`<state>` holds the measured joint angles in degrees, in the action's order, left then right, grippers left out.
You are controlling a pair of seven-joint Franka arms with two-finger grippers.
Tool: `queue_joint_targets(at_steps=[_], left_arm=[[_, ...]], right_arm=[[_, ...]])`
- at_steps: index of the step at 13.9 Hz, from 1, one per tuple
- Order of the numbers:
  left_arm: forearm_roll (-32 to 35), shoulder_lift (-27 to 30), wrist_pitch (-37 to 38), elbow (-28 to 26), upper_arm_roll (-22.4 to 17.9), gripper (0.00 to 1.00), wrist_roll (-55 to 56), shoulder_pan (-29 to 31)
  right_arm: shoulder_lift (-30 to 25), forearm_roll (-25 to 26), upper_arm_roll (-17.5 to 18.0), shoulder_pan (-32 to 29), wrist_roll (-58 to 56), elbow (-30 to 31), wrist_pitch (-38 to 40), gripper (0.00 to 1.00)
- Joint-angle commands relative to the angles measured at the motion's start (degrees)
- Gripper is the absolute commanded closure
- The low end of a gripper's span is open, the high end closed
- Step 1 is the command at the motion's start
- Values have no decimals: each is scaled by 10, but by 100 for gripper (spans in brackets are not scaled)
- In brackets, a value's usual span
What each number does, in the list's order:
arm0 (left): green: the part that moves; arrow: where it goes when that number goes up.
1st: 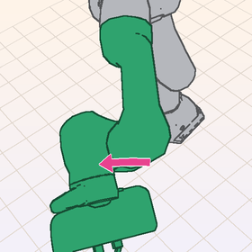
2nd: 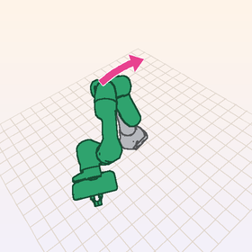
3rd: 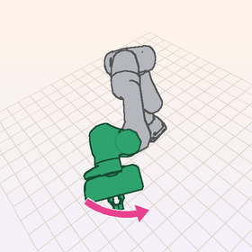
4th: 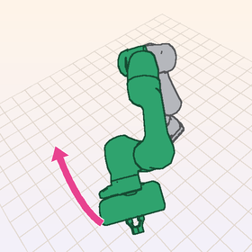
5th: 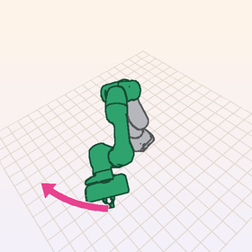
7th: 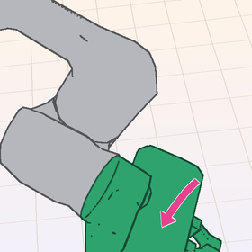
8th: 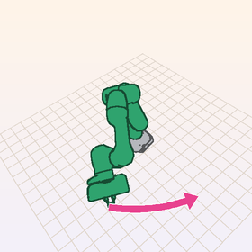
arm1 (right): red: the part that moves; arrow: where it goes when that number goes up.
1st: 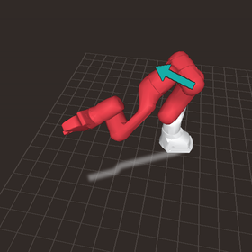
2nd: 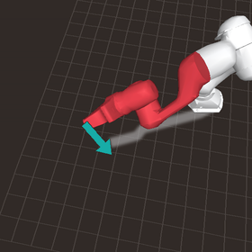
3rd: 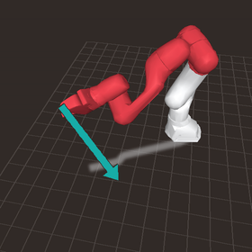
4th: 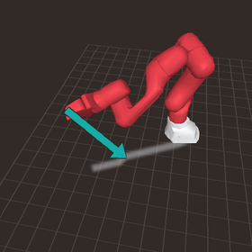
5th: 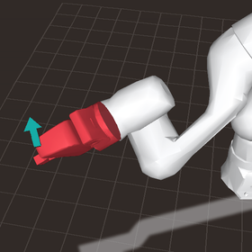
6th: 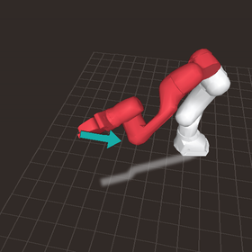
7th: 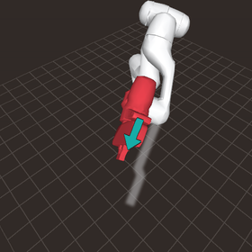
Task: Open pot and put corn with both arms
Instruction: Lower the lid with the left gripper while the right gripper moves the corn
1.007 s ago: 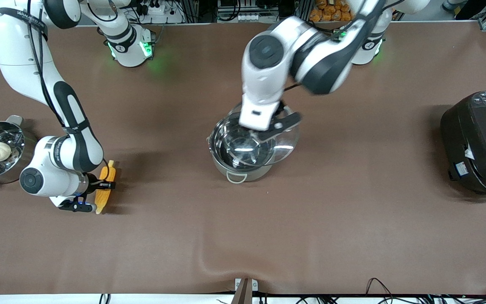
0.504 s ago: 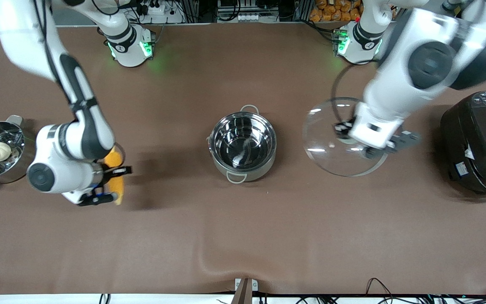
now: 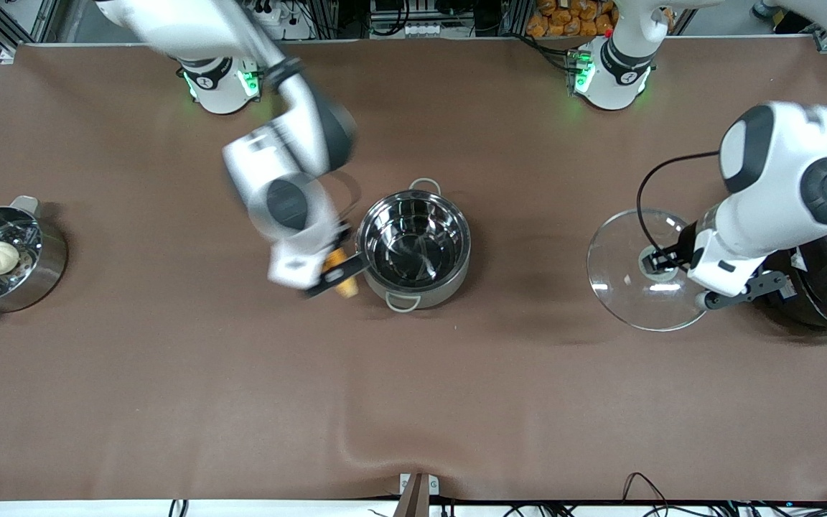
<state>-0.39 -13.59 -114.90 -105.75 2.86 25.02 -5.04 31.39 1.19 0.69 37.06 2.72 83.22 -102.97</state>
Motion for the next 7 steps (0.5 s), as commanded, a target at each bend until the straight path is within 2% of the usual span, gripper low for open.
queue_joint_targets(at_steps=[1,4,7], left_arm=[[13,21,-67,-82,9,100,-2,8],[13,9,-168,-153,8,100,-2,12],[13,-33,-214,-161,9,100,-1,15]], right_arm=[[32,28,-10,52,-4,-54,0,100],[38,34,-10,72,-8,-76,-18,100],[57,64,-10,92,-7,-77,-47,100]])
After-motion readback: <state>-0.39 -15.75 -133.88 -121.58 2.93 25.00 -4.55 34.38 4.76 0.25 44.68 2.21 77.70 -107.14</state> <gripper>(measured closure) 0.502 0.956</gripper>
